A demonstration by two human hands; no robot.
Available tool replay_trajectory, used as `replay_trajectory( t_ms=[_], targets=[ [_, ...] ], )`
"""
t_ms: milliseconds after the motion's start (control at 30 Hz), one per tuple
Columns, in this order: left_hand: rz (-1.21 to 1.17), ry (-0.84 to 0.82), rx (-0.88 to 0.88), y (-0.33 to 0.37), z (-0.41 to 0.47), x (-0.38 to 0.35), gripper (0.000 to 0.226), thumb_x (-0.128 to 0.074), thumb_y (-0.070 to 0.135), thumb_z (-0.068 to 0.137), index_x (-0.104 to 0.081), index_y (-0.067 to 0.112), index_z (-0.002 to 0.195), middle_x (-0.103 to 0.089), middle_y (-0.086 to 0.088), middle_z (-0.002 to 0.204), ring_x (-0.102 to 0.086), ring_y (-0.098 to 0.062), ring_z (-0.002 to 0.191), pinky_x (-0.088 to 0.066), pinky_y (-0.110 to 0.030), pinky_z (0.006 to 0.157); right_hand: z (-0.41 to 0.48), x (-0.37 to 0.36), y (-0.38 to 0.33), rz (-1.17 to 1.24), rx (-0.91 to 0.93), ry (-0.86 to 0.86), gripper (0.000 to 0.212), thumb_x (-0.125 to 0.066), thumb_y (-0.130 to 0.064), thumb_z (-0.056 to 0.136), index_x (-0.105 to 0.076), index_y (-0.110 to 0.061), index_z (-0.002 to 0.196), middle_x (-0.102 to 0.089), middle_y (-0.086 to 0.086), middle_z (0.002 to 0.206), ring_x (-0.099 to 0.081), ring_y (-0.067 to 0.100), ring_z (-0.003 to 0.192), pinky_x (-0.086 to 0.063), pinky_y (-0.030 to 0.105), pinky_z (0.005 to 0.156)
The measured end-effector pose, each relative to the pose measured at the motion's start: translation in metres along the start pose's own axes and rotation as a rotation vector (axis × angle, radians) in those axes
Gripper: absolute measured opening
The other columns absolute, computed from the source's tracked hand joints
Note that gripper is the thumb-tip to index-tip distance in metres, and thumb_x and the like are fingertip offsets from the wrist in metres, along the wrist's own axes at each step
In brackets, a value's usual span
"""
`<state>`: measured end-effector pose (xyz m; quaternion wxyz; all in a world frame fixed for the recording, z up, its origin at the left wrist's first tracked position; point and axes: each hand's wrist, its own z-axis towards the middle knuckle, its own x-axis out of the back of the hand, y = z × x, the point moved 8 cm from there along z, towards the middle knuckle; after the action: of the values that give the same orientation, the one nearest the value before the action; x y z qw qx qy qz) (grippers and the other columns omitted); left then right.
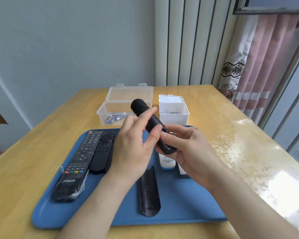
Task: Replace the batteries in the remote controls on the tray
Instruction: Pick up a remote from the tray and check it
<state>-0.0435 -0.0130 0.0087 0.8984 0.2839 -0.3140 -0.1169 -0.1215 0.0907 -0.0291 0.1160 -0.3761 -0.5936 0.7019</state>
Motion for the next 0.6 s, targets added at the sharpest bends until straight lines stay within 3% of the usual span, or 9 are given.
replay_trajectory(
  t_ms=[33, 100, 167, 267, 333, 433, 600],
  targets=[
    [-0.048, 0.012, 0.016, -0.002, 0.000, 0.000, 0.042, -0.057, 0.042, 0.090, -0.053, 0.039, 0.132, -0.039, 0.017, 0.082, -0.045, 0.006, 0.078, -0.040, -0.010, 0.078, 0.000, -0.003, 0.002, 0.057, -0.038, -0.032, 0.038, -0.064, 0.001, 0.088, -0.058, 0.005, 0.125, -0.067, 0.029, 0.108, -0.071, 0.030, 0.088, -0.058, 0.038, 0.084],
    [-0.213, 0.034, 0.107, -0.010, 0.001, 0.001, 0.039, -0.062, 0.033, 0.091, -0.052, 0.042, 0.128, -0.045, 0.013, 0.083, -0.048, 0.000, 0.064, -0.055, -0.033, 0.074, -0.001, -0.007, 0.005, 0.129, -0.099, -0.078, 0.045, -0.061, 0.007, 0.086, -0.053, 0.003, 0.131, -0.070, 0.023, 0.102, -0.072, 0.032, 0.083, -0.059, 0.035, 0.075],
    [-0.437, 0.037, 0.251, -0.016, 0.000, -0.002, 0.039, -0.064, 0.026, 0.092, -0.051, 0.038, 0.126, -0.058, -0.004, 0.088, -0.056, -0.006, 0.058, -0.057, -0.042, 0.068, -0.002, -0.009, 0.005, 0.166, -0.112, -0.093, 0.048, -0.060, 0.009, 0.085, -0.050, 0.002, 0.132, -0.072, 0.021, 0.101, -0.073, 0.034, 0.082, -0.059, 0.034, 0.069],
    [-0.702, 0.021, 0.456, -0.022, -0.007, -0.012, 0.043, -0.064, 0.025, 0.091, -0.049, 0.028, 0.132, -0.063, -0.017, 0.092, -0.060, -0.009, 0.059, -0.049, -0.025, 0.063, -0.002, -0.010, 0.003, 0.165, -0.090, -0.088, 0.047, -0.058, 0.011, 0.086, -0.051, 0.001, 0.131, -0.072, 0.021, 0.097, -0.072, 0.036, 0.085, -0.059, 0.033, 0.068],
    [-0.759, -0.059, 0.516, -0.021, -0.009, -0.020, 0.032, -0.062, 0.027, 0.092, -0.058, 0.023, 0.124, -0.064, -0.010, 0.086, -0.054, -0.006, 0.056, -0.040, -0.016, 0.055, -0.002, -0.009, 0.000, 0.100, -0.067, -0.093, 0.044, -0.058, 0.011, 0.087, -0.056, -0.001, 0.130, -0.072, 0.019, 0.096, -0.069, 0.038, 0.089, -0.059, 0.033, 0.071],
    [-0.773, -0.119, 0.504, -0.019, -0.008, -0.023, 0.017, -0.057, 0.026, 0.095, -0.070, 0.016, 0.093, -0.066, 0.003, 0.071, -0.048, -0.002, 0.054, -0.033, -0.010, 0.048, -0.002, -0.007, -0.002, 0.058, -0.050, -0.089, 0.040, -0.057, 0.010, 0.087, -0.061, -0.002, 0.126, -0.072, 0.017, 0.093, -0.070, 0.034, 0.085, -0.058, 0.031, 0.071],
    [-0.731, -0.090, 0.492, -0.017, -0.007, -0.019, 0.019, -0.055, 0.022, 0.096, -0.069, 0.011, 0.090, -0.052, 0.018, 0.049, -0.044, 0.001, 0.047, -0.032, -0.009, 0.047, -0.001, -0.006, -0.002, 0.055, -0.033, -0.078, 0.037, -0.054, 0.014, 0.088, -0.064, 0.000, 0.121, -0.071, 0.015, 0.097, -0.070, 0.030, 0.079, -0.059, 0.032, 0.078]
  ],
)
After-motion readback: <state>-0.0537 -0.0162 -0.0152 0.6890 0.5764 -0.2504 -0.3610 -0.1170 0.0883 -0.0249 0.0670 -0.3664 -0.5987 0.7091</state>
